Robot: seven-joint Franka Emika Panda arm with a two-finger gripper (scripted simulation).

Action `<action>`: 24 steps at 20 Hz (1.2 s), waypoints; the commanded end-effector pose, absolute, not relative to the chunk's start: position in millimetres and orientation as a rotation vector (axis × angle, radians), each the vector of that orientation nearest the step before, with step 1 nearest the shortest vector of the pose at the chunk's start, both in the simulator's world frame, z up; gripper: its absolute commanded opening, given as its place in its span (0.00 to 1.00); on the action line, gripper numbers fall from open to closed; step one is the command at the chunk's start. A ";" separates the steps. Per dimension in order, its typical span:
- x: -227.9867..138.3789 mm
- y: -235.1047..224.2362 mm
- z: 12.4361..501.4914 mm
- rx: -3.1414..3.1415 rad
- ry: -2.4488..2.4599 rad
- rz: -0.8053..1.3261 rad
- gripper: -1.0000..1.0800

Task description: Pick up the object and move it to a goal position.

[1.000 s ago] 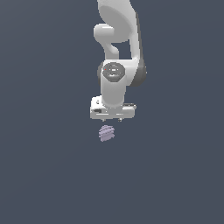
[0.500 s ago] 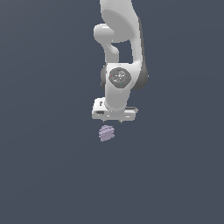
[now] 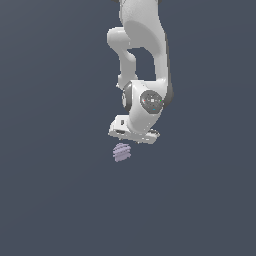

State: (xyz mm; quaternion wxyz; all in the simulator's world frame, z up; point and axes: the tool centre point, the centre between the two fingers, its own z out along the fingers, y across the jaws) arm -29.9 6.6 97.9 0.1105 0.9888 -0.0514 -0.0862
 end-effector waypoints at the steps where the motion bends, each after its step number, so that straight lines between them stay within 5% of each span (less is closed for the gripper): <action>1: -31.1 7.0 91.4 2.852 -0.190 -0.262 0.81; 24: -27.2 4.3 62.7 2.309 -0.470 -0.066 0.81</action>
